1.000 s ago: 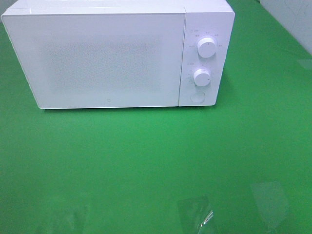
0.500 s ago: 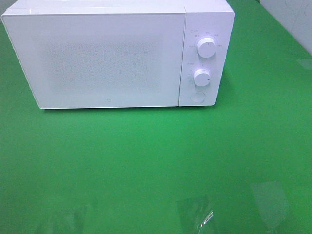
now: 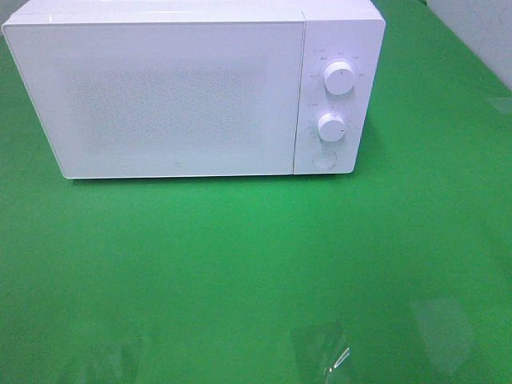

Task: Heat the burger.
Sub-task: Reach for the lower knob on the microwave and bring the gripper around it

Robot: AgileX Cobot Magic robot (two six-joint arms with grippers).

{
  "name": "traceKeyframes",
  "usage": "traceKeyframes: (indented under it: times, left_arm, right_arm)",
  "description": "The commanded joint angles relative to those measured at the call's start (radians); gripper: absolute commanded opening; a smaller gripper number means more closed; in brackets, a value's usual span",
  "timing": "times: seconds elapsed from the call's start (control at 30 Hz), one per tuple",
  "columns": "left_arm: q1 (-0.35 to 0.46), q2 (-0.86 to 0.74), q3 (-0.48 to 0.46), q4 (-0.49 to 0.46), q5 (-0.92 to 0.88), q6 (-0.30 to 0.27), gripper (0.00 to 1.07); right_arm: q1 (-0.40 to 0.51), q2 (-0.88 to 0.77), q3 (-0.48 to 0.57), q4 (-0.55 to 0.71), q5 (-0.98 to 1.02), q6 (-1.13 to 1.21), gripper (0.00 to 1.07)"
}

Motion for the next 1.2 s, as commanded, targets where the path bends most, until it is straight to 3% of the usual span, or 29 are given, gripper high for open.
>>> traceKeyframes:
  times: [0.03, 0.5, 0.63, 0.83, 0.87, 1.07, 1.17, 1.2]
  left_arm:
    - [0.001, -0.024, 0.003, -0.002, -0.001, 0.001, 0.94]
    - [0.001, -0.024, 0.003, -0.002, -0.001, 0.001, 0.94]
    - [0.001, -0.024, 0.003, -0.002, -0.001, 0.001, 0.94]
    - [0.001, -0.024, 0.003, -0.002, -0.001, 0.001, 0.94]
    - [0.001, -0.024, 0.003, -0.002, -0.001, 0.001, 0.94]
    - [0.001, -0.024, 0.003, -0.002, -0.001, 0.001, 0.94]
    - [0.001, -0.024, 0.003, -0.002, -0.001, 0.001, 0.94]
    - [0.001, -0.024, 0.003, -0.002, -0.001, 0.001, 0.94]
  right_arm:
    - [-0.003, 0.101, 0.009, -0.008, -0.152, 0.012, 0.8]
    - [-0.003, 0.39, 0.009, -0.003, -0.444, 0.016, 0.78]
    - [-0.002, 0.48, 0.029, 0.048, -0.546, -0.005, 0.78]
    - [0.073, 0.581, 0.142, 0.317, -0.884, -0.271, 0.77]
    - [0.073, 0.581, 0.142, 0.317, -0.884, -0.271, 0.77]
    - [0.258, 0.73, 0.166, 0.53, -1.065, -0.403, 0.76]
    - [0.285, 0.751, 0.166, 0.552, -1.09, -0.404, 0.76]
    - [0.338, 0.792, 0.164, 0.623, -1.137, -0.404, 0.76]
